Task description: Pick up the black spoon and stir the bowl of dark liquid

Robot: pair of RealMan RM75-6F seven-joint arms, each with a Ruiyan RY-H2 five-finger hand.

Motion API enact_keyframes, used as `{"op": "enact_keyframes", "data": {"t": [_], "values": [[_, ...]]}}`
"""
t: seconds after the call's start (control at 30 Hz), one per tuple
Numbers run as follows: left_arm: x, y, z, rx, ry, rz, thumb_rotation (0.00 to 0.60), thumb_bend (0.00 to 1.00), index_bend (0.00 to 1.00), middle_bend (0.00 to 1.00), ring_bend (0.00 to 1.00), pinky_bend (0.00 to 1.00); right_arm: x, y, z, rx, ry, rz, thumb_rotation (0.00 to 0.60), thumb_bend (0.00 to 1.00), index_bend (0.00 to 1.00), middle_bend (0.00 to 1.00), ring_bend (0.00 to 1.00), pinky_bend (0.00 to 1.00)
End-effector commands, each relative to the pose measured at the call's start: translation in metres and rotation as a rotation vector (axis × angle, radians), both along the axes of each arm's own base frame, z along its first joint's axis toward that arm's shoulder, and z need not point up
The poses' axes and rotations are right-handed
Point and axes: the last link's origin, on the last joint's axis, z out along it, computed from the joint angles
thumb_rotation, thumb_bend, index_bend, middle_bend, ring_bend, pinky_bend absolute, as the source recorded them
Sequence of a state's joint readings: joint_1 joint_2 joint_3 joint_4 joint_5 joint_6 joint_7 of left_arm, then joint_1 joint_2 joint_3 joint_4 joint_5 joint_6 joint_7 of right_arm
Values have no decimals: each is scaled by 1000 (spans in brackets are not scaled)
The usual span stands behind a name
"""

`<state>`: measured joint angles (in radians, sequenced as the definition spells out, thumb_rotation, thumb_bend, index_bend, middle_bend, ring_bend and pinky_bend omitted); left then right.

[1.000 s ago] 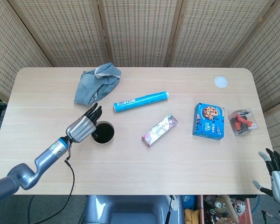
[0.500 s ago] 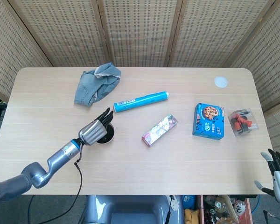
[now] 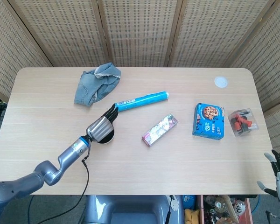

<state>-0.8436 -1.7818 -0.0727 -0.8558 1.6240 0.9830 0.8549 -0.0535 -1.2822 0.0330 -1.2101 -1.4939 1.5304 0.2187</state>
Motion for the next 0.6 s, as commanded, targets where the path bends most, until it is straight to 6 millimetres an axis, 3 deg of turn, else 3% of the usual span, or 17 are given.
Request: {"op": "enact_keyframes", "data": {"t": [0.03, 0.6], "values": [[1, 6, -1, 18, 6, 9, 600, 410, 726, 161, 0, 0, 0, -1, 0, 1, 2, -3, 600, 213, 171, 148, 0, 0], [-23, 0, 19, 1, 9, 31, 600, 410, 729, 161, 0, 0, 2, -2, -2, 7, 1, 5, 600, 213, 172, 148, 0, 0]]}}
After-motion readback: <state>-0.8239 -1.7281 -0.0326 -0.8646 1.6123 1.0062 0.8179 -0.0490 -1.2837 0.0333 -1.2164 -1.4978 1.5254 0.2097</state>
